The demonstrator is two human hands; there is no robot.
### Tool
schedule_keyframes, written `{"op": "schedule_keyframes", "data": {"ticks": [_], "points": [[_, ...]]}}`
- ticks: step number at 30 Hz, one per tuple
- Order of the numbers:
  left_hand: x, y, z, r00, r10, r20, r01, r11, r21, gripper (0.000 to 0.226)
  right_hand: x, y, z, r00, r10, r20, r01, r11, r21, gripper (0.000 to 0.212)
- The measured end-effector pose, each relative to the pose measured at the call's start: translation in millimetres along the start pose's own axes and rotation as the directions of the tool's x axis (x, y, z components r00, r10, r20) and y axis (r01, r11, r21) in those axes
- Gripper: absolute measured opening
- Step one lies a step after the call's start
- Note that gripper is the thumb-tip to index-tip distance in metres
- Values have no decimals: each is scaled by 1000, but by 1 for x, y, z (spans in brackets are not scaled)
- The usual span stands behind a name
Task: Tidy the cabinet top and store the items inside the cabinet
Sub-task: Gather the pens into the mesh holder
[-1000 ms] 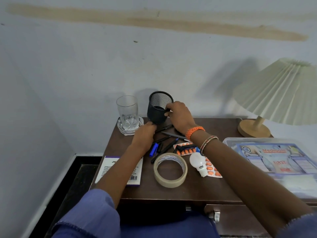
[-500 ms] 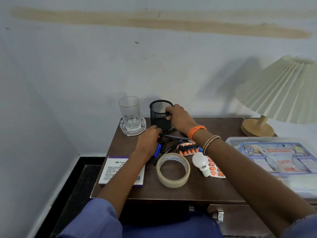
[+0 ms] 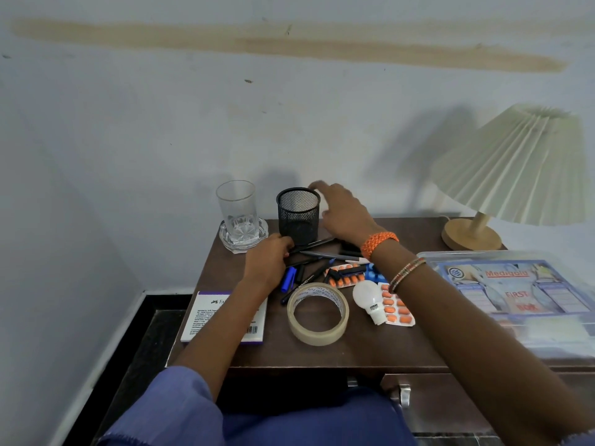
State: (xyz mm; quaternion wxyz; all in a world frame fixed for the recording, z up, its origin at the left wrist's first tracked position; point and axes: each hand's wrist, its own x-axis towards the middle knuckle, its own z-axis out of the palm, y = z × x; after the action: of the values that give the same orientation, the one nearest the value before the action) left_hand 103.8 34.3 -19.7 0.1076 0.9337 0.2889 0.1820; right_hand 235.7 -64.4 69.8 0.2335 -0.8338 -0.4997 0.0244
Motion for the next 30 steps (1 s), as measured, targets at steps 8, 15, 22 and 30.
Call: {"op": "schedule_keyframes", "data": {"ticks": [8, 15, 22, 30], "points": [[-17, 18, -35, 999, -27, -28, 28, 1000, 8, 27, -49, 2, -42, 988, 98, -117, -73, 976, 204, 49], [-53, 46, -67, 983, -17, -182, -3, 994, -109, 24, -83, -2, -62, 980, 141, -142, -106, 968, 228, 34], [-71, 65, -51, 967, -101, -235, 23, 949, -315, 21, -89, 13, -33, 952, 259, -163, -197, 927, 320, 29], [-22, 75, -55, 916, -246, -317, 81, 887, -455, 16, -49, 33, -10, 940, 299, -166, -235, 917, 323, 27]]}}
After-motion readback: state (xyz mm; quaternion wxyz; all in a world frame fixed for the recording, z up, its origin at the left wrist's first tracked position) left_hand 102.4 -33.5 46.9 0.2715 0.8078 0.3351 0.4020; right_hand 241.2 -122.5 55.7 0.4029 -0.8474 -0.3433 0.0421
